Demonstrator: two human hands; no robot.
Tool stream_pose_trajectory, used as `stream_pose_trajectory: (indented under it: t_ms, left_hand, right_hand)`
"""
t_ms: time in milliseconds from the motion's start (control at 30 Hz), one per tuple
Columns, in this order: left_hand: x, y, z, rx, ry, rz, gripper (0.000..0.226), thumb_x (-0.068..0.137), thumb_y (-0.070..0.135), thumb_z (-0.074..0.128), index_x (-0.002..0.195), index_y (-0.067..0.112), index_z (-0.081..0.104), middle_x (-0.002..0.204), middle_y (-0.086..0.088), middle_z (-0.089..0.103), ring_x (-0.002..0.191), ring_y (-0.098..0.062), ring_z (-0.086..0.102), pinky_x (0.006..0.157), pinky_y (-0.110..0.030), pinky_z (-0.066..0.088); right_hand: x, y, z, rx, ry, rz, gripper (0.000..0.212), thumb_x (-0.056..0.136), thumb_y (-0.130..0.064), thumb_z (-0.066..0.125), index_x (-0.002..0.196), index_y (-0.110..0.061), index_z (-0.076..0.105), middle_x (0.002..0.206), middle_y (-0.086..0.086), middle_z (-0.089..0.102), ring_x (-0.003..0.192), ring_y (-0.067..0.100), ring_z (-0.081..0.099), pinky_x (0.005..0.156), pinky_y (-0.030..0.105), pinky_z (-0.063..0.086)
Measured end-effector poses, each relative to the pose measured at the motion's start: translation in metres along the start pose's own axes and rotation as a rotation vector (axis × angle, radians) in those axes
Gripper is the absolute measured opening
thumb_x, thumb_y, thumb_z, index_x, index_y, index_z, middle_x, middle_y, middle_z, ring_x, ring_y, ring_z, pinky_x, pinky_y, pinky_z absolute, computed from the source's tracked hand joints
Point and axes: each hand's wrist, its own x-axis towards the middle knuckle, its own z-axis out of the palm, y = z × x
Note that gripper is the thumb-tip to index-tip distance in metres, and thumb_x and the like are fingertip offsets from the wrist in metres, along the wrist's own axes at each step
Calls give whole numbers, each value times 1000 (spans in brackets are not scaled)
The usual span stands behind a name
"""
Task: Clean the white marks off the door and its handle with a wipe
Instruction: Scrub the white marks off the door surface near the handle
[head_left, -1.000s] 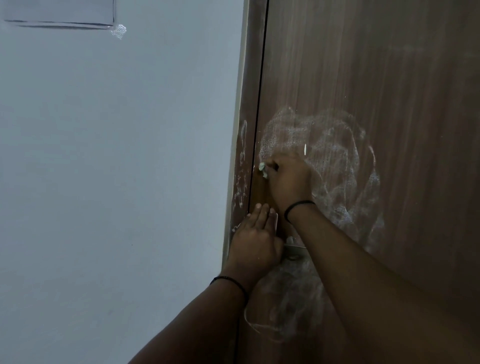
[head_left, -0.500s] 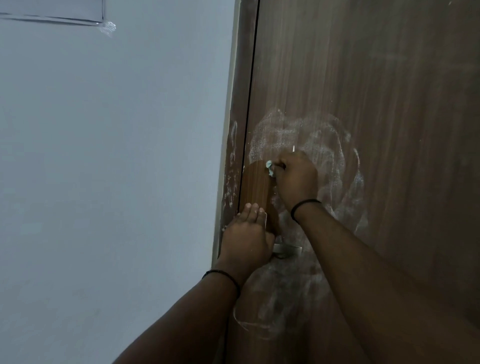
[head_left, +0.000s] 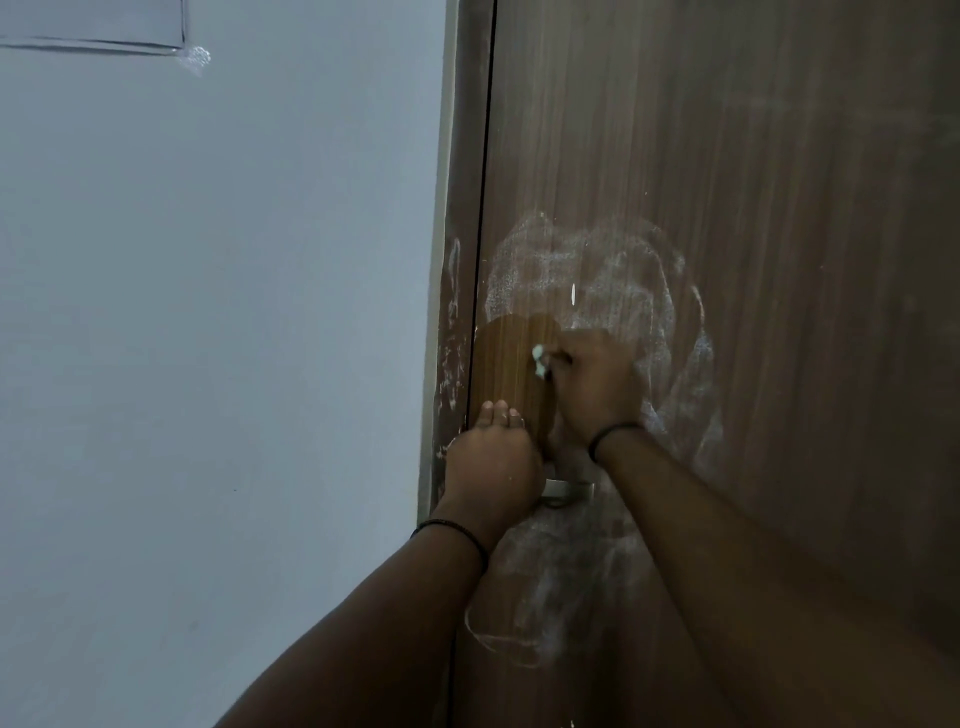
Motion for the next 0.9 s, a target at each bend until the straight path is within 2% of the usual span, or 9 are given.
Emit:
stream_pose_trajectory:
  t_ms: [133,233,300,400,533,600,700,800,900]
  left_hand:
    - [5,1,-6,32,-30,-7,50,91,31,47,133,4,53,140,-13,51,132,-27,48,91,-41,50]
    - [3,3,-9,29,-2,-10,45,92,31,47,128,5,56,135,-13,55,123,-26,54,86,-39,52]
    - [2,5,-11,20,12,-19,45,93,31,46,128,5,56,135,-13,55,121,-25,56,86,-38,52]
    - [2,8,-12,12,29,-29,43,94,31,43,123,5,59,129,-12,58,115,-25,58,82,-36,51]
    - [3,10,-15,13,35,-18,34,93,32,48,107,6,67,116,-12,63,104,-26,61,75,-35,50]
    - [4,9,-16,8,43,-7,34,92,32,48,102,7,68,111,-11,64,99,-26,61,72,-33,48]
    - [4,7,-15,-17,71,10,36,91,34,47,101,7,69,108,-11,65,94,-26,63,68,-31,46]
    - [3,6,-10,7,75,11,41,91,35,46,111,5,66,116,-13,63,102,-27,62,71,-32,50]
    - [-1,7,-4,64,61,17,51,93,34,45,130,0,54,136,-19,54,125,-31,53,87,-39,52]
  right_hand:
    - [25,-6,-7,-10,89,22,15,91,-23,64,79,-25,72,82,-6,58,70,9,52,63,25,44]
    - [-9,2,2,-19,86,54,16,91,-21,64,78,-23,73,80,-10,49,69,7,46,54,15,29]
    - [-39,13,8,-27,55,72,14,89,-20,66,78,-23,72,79,-12,46,68,8,46,54,18,27]
    - [-65,19,13,-45,-10,98,14,87,-18,67,74,-21,71,77,-10,51,71,12,53,60,24,32]
    - [-32,3,4,-15,-38,86,14,89,-23,67,79,-25,78,79,-6,69,69,12,60,60,24,43]
    - [1,-8,-5,39,5,97,15,90,-25,66,81,-26,78,81,-8,73,70,10,65,60,26,51]
    - [38,-18,-12,2,85,145,11,87,-21,68,81,-25,77,82,-5,72,71,15,66,60,27,52]
    - [33,-17,-8,-9,63,161,16,90,-19,65,85,-25,78,88,-7,73,74,12,66,64,28,54]
    - [8,-11,-4,-15,-16,175,17,93,-23,63,89,-27,78,94,-9,73,78,10,67,69,31,57]
